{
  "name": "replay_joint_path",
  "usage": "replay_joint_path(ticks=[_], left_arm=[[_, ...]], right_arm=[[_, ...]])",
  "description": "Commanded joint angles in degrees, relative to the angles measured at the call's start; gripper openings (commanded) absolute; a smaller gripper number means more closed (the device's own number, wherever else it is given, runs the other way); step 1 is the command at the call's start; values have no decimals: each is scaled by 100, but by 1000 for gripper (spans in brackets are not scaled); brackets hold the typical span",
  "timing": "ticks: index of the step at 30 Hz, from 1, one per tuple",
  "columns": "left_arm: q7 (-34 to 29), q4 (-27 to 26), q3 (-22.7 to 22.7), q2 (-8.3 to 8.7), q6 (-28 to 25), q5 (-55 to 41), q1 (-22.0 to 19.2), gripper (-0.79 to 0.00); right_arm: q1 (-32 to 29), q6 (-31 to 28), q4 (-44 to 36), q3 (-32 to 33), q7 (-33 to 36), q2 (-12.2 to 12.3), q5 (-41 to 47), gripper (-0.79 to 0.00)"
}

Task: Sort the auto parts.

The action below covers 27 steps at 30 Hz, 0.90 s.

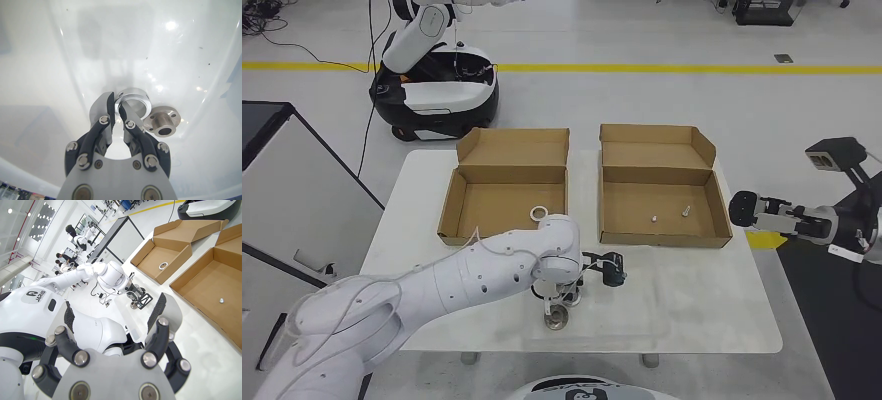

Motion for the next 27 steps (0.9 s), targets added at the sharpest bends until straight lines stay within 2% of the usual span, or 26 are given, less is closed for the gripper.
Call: replay_joint_path(ticks=[1, 8, 17, 21, 27], left_arm=[[-22, -41, -1, 3, 22, -49, -51, -785], [-243, -587, -1, 122, 244, -644, -478, -785], [-500, -1448, -94, 444, 502, -1442, -1174, -785], [-459, -1496, -277, 572, 484, -1585, -1302, -785], [159, -1211, -766, 807, 419, -1589, -1040, -785]], right_arm=[[0, 0, 0, 0, 0, 0, 1, 0], [0, 0, 0, 0, 0, 0, 1, 0], [0, 0, 0, 0, 0, 0, 1, 0], [0, 0, 0, 0, 0, 0, 1, 0], [0, 0, 0, 0, 0, 0, 1, 0]])
